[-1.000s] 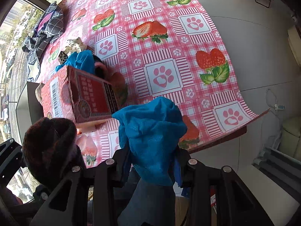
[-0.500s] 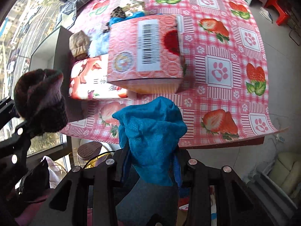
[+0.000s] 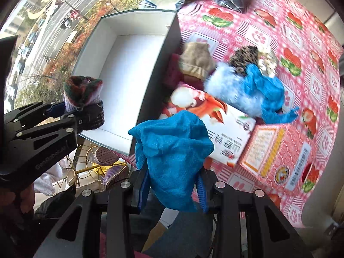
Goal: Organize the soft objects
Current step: 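Carry the knitted hat and blue cloth with both tools over the white box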
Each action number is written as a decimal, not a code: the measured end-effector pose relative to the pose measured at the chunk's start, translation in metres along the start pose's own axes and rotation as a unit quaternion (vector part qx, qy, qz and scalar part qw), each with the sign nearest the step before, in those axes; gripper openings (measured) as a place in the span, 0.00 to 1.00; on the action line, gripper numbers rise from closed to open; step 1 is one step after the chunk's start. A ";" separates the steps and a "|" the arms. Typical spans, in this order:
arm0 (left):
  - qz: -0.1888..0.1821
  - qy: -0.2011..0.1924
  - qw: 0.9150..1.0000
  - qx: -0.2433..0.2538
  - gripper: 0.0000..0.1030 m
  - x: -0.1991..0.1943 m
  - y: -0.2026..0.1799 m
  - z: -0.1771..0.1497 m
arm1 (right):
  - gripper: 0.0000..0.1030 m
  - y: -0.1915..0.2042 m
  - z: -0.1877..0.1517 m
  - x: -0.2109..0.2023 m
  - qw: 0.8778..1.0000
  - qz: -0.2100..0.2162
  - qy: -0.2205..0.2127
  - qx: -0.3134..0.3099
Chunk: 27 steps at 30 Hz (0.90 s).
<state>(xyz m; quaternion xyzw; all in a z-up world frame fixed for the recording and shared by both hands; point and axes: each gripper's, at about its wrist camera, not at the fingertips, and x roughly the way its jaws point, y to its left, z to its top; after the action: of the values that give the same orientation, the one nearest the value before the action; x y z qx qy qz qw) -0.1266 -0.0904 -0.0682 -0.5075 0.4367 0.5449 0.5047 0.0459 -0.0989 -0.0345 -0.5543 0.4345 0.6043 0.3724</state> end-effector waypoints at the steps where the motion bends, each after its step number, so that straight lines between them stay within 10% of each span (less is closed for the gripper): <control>1: 0.004 0.005 1.000 -0.012 0.35 0.004 0.007 -0.001 | 0.37 0.008 0.007 0.001 1.000 -0.002 0.000 -0.011; 27: 0.029 0.048 0.994 -0.089 0.35 0.056 0.034 -0.007 | 0.37 0.064 0.069 0.041 0.994 -0.033 0.025 -0.105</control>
<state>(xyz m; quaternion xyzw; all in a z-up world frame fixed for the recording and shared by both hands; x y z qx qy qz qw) -0.1579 -0.0951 -0.1259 -0.5632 0.4251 0.5706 0.4202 -0.0416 -0.0578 -0.0677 -0.6195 0.3589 0.6201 0.3207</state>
